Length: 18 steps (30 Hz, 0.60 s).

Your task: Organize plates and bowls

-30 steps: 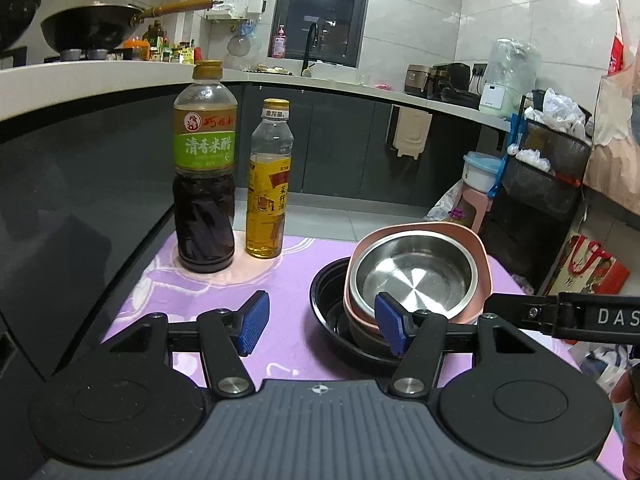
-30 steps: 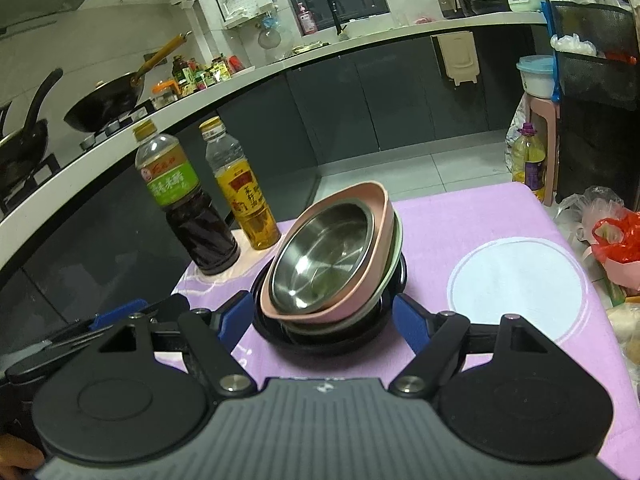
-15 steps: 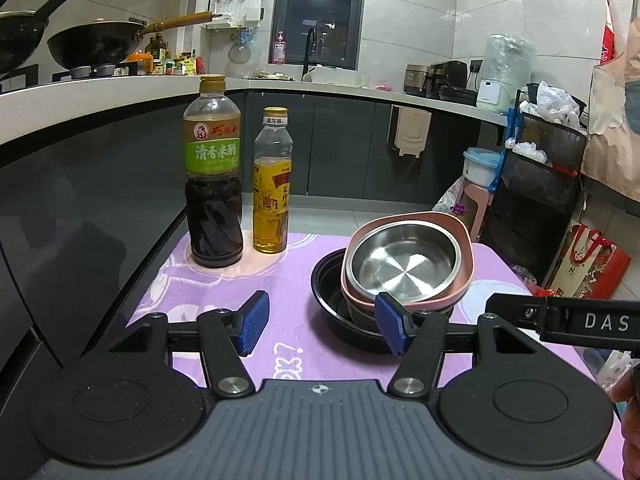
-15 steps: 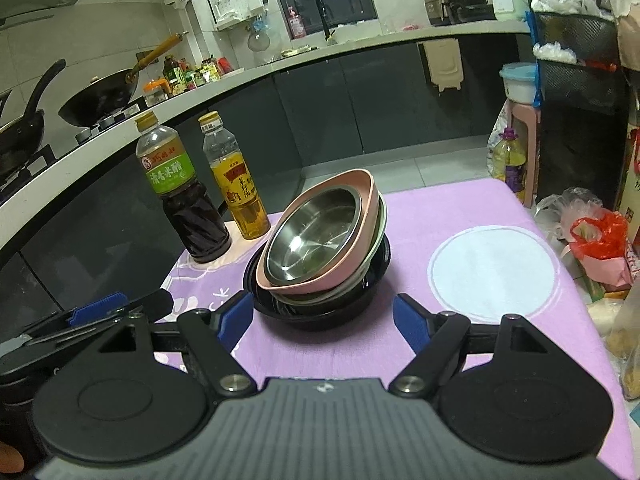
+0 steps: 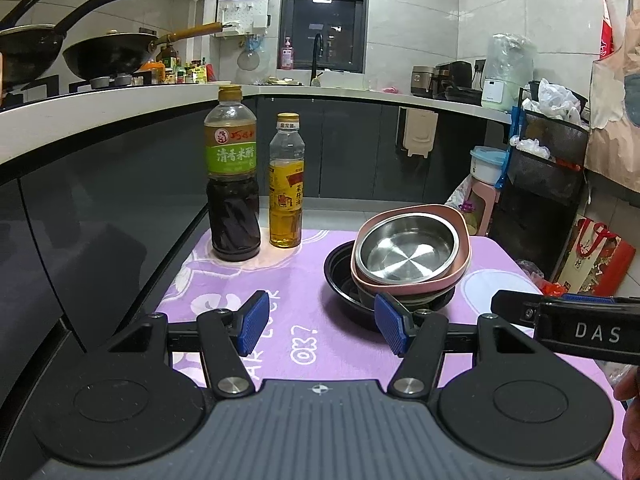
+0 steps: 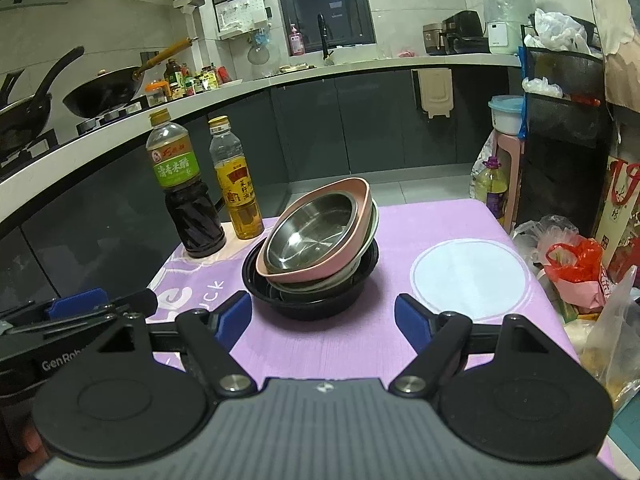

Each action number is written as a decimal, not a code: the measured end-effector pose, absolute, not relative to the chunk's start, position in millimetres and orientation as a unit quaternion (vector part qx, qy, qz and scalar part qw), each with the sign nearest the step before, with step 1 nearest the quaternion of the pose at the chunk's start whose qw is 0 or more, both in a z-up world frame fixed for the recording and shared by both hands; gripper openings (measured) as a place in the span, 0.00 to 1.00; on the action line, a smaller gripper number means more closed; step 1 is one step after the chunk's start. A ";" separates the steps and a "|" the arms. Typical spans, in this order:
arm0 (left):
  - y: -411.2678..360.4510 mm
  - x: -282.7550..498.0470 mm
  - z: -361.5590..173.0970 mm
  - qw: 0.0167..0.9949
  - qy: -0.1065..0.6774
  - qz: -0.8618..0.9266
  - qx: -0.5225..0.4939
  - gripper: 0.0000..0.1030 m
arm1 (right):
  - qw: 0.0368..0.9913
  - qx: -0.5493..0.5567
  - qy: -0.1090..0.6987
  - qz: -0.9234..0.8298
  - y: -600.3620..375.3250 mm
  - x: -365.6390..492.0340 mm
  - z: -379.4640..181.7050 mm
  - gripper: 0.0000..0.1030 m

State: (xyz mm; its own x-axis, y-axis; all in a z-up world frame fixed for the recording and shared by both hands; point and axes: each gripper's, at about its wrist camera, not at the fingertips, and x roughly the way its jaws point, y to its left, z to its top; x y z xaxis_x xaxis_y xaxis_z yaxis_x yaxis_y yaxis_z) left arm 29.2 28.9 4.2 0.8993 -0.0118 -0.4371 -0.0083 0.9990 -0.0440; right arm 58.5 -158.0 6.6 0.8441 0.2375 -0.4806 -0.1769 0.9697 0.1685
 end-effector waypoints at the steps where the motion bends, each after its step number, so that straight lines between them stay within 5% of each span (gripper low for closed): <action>1: 29.4 27.8 4.2 0.974 0.225 0.000 -0.022 0.54 | 0.959 0.059 0.257 0.109 -157.3 56.9 7.0 0.71; 18: 26.5 19.2 2.4 0.972 0.233 0.005 -0.019 0.54 | 0.958 0.059 0.258 0.110 -155.5 46.2 5.8 0.71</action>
